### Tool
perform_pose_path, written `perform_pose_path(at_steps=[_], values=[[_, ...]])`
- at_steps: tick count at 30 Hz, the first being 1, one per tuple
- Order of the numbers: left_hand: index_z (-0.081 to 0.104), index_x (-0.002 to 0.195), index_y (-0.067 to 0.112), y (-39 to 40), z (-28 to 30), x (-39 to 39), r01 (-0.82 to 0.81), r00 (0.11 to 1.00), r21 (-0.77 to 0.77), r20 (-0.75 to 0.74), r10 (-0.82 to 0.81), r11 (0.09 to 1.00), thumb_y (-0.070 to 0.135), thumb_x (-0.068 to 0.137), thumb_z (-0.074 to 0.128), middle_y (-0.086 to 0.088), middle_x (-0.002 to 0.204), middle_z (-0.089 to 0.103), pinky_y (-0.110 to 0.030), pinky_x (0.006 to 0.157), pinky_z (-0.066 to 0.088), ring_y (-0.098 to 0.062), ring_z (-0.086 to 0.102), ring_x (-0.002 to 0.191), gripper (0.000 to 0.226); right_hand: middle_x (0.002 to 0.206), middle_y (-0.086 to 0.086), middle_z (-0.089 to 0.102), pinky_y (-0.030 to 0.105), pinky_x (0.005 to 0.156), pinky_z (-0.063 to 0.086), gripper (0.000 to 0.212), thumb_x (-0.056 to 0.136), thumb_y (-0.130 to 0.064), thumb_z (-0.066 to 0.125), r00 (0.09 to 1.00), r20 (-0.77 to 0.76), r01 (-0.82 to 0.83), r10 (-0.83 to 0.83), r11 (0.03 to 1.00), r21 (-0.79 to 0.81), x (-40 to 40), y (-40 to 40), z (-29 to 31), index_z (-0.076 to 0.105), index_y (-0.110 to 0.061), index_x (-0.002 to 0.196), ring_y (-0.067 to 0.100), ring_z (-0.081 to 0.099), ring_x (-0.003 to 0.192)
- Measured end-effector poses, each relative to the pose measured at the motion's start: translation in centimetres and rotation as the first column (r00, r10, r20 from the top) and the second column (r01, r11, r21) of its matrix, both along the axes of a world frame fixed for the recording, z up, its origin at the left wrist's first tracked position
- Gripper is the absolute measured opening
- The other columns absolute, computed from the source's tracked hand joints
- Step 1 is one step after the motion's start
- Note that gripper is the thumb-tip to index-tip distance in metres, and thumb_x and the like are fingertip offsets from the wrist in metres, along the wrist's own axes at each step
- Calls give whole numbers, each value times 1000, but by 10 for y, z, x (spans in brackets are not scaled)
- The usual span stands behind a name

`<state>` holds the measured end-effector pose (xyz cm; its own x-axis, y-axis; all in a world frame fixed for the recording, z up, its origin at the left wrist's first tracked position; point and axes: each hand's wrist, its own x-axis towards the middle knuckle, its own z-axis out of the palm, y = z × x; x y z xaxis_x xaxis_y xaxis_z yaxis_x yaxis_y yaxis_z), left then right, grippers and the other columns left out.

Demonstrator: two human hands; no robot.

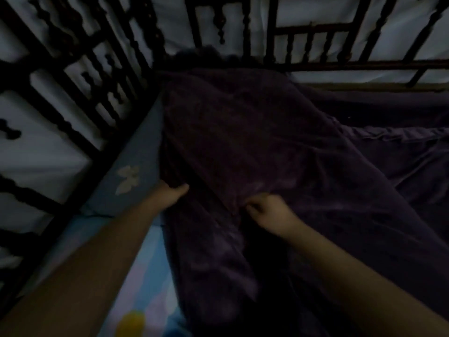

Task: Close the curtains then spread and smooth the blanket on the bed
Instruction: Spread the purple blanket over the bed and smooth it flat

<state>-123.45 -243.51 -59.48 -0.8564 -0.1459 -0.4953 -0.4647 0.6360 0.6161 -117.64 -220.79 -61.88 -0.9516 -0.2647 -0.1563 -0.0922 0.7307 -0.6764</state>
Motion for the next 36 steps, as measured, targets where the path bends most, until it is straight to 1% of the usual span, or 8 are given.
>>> perform_pose_path(at_steps=[4,9,15,21,23,29,32,36], values=[[19,146,10,13,-52,9,-189,982,169,53,182,967,48,69,73,-9,149,36,-39,113,33,-27,40,133,102,134,21,48,44,105,34,72,72,-44,71,920,-328,343,-214,846,409,-35,79,-15,47,-6,129,36,42,126],[21,145,14,30,-62,-3,-298,941,229,-95,326,927,27,62,84,-7,147,37,-33,108,35,-23,43,127,105,153,20,17,55,109,25,121,57,-68,69,656,-50,647,-753,527,551,-58,169,-32,-2,-26,145,40,21,138],[55,122,9,24,20,-28,-216,856,59,-469,218,975,2,78,60,-17,120,62,-27,80,40,-29,58,105,45,103,21,64,33,81,44,24,88,-3,53,865,175,376,-471,838,395,-44,145,-26,60,6,108,32,58,97],[59,112,13,-23,146,-58,-218,593,-401,-778,-206,890,16,85,53,-21,109,62,-33,74,42,-38,59,97,28,102,6,67,13,74,40,22,88,1,49,981,158,124,-117,992,-35,-23,24,25,67,3,100,18,60,91],[57,110,11,-48,161,-53,-247,590,-546,-740,-323,801,19,86,52,-26,107,56,-37,68,40,-42,56,92,26,105,17,68,19,70,41,21,90,-1,46,981,174,94,-85,995,-43,-16,-1,22,62,9,97,22,61,89],[21,144,9,-58,88,-16,-36,983,-816,-132,-125,577,16,87,55,-24,145,22,-48,107,29,-42,26,130,67,138,22,46,31,100,39,61,96,-18,37,879,477,-178,18,939,293,5,-34,-29,5,8,141,29,50,122],[26,141,9,-36,54,-27,107,985,-781,1,-171,615,28,85,57,-19,144,27,-45,105,32,-37,30,129,67,130,19,56,30,86,48,44,91,-14,46,878,478,-180,-4,924,338,-14,-15,-32,41,-1,132,29,57,115],[29,140,11,-21,28,-53,179,971,-697,10,-240,695,54,86,47,-18,144,32,-47,102,36,-37,35,128,71,121,20,62,34,91,45,31,93,-14,43,946,135,241,-295,917,318,-78,33,-15,60,3,112,33,57,111]])
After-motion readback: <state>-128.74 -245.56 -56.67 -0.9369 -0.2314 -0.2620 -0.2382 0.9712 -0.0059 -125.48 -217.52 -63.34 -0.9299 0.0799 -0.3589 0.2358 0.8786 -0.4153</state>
